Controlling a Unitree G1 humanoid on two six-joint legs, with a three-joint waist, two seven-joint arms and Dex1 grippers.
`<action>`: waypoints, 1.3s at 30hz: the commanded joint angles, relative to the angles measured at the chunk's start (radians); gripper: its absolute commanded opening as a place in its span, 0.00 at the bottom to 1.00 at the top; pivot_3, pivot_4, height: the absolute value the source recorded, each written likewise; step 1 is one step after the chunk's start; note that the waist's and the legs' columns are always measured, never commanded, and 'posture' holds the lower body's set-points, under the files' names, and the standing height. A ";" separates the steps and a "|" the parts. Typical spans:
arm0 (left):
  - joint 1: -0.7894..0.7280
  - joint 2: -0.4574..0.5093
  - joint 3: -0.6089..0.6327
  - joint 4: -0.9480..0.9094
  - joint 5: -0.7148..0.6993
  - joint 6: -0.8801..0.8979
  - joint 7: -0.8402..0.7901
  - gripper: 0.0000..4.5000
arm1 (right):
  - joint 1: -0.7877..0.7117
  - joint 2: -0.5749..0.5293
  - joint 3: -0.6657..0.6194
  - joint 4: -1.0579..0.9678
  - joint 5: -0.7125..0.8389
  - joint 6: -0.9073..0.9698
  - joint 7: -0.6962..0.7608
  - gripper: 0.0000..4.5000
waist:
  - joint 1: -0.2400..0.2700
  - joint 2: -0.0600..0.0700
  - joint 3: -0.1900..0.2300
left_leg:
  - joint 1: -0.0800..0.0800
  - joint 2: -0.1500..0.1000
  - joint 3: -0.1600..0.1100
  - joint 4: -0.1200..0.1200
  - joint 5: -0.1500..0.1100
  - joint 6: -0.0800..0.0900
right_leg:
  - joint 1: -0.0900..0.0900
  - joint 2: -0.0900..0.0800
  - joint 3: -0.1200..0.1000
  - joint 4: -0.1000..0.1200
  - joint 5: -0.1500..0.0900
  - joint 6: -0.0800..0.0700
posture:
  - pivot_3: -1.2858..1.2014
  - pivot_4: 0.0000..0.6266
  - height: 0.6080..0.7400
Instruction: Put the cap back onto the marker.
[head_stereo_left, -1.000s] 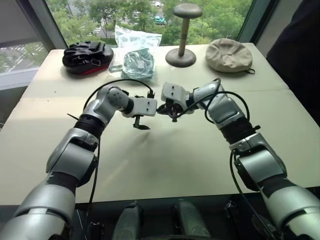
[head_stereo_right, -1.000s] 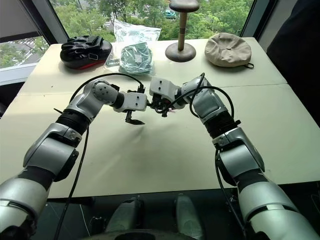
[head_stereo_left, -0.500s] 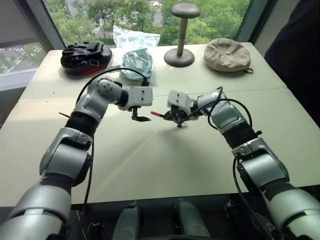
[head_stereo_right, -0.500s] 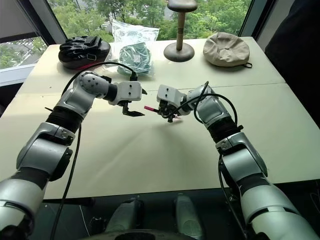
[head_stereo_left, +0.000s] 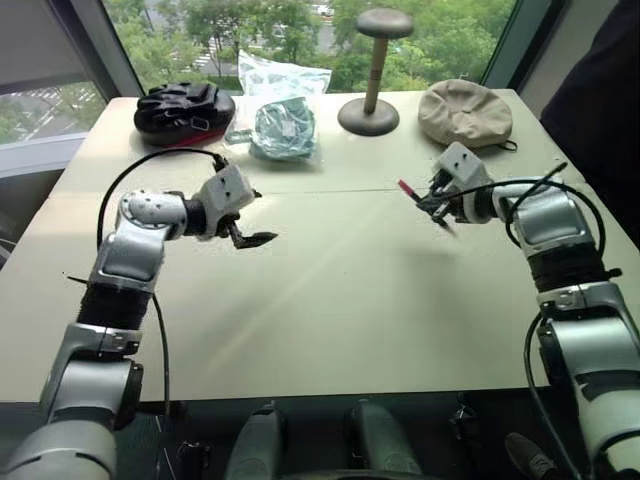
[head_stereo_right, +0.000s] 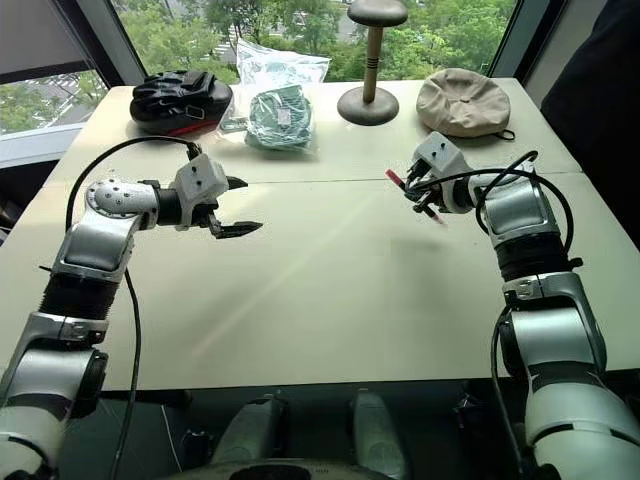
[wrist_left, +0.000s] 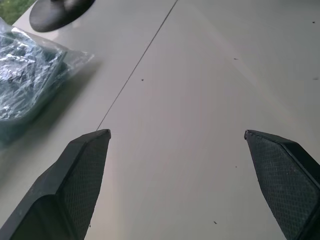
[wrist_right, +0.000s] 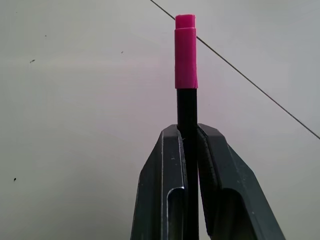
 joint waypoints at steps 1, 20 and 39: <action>0.041 -0.088 0.109 -0.129 -0.046 0.121 0.212 1.00 | -0.007 -0.011 -0.092 -0.020 0.035 0.122 -0.095 0.00 | 0.000 0.000 0.000 | 0.000 0.000 0.000 0.000 0.000 0.000 | 0.000 0.000 0.000 0.000 0.000 0.000 | 0.52 0.24 1.00; 0.327 -0.293 0.132 -0.420 -0.099 0.334 0.588 1.00 | 0.053 0.014 -0.139 0.102 0.099 0.238 -0.243 0.50 | 0.007 0.000 -0.001 | 0.003 -0.001 0.000 0.001 0.000 0.000 | 0.005 0.000 0.001 -0.004 0.000 0.000 | 0.52 0.24 1.00; 0.521 -0.037 0.297 -0.529 -0.385 0.239 0.315 1.00 | 0.503 -0.111 -0.418 -0.653 0.471 0.237 -0.072 0.98 | 0.008 0.000 -0.001 | 0.002 0.002 -0.001 -0.004 0.000 0.000 | 0.005 0.000 0.001 -0.008 0.000 0.000 | 0.52 0.24 1.00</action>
